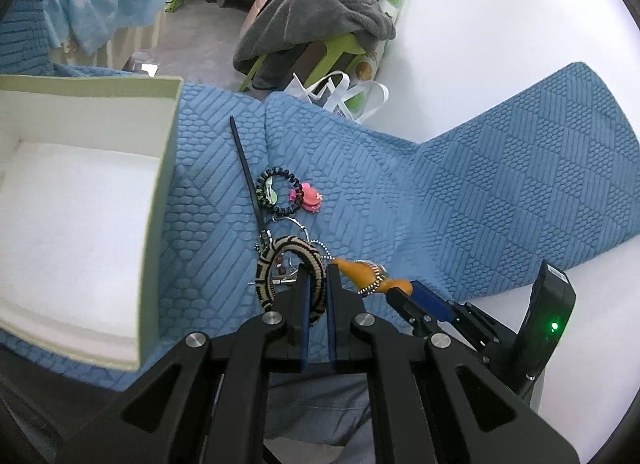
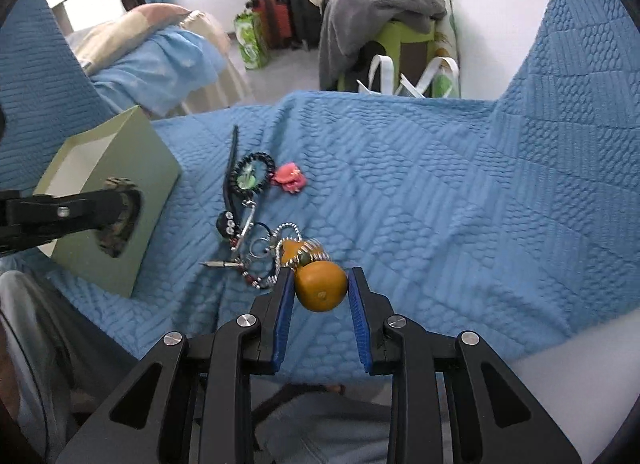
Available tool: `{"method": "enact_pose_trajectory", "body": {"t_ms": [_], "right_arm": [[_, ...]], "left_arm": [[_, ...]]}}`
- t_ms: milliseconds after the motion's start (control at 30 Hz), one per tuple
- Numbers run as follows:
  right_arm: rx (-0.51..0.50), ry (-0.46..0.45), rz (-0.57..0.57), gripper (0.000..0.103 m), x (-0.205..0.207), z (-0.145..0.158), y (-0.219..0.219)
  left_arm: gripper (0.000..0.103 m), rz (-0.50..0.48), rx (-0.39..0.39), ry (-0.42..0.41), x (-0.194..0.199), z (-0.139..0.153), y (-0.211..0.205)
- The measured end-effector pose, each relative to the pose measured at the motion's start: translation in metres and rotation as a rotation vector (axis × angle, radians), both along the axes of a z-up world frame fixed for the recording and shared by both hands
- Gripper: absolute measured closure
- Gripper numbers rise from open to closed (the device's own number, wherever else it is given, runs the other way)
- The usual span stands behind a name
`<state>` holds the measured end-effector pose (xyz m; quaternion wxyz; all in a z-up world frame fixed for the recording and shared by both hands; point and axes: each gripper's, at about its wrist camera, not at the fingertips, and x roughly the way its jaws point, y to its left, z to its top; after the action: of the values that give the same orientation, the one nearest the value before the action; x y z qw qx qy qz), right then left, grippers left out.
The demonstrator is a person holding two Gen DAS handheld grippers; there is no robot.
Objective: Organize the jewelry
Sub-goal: 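Lift the bangle with the left gripper while the right gripper carries the orange bead toward the box, then lower the bangle into the green box and open the left gripper while the right releases the bead inside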
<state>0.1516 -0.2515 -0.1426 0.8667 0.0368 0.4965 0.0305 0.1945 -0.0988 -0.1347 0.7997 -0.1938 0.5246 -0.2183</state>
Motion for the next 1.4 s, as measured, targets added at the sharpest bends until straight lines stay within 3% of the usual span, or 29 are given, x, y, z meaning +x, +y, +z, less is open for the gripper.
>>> {"method": "enact_pose_trajectory", "body": {"t_ms": [200,467,733,900,1167,1400], "right_arm": [[-0.028,-0.014,-0.036,0.078,-0.002,0.038,-0.006],[-0.034,-0.101,-0.074,0.078,0.007,0.107,-0.002],[-0.017,-0.218,-0.065,0.078,0.015,0.177,0.026],[0.001,-0.277,-0.027,0.078,0.015,0.207,0.057],[0.03,-0.299,0.063,0.078,0.021,0.218,0.119],[0.042,-0.238,0.139,0.078,0.032,0.188,0.17]], "left_arm": [[0.097,0.016,0.009,-0.016,-0.001,0.032,0.015],[0.097,0.006,0.06,-0.086,0.003,0.085,0.034],[0.097,0.006,0.137,-0.176,0.0,0.137,0.065],[0.097,0.012,0.171,-0.208,-0.001,0.152,0.088],[0.097,0.047,0.199,-0.2,-0.005,0.146,0.134],[0.097,0.07,0.218,-0.16,-0.005,0.122,0.168]]}}
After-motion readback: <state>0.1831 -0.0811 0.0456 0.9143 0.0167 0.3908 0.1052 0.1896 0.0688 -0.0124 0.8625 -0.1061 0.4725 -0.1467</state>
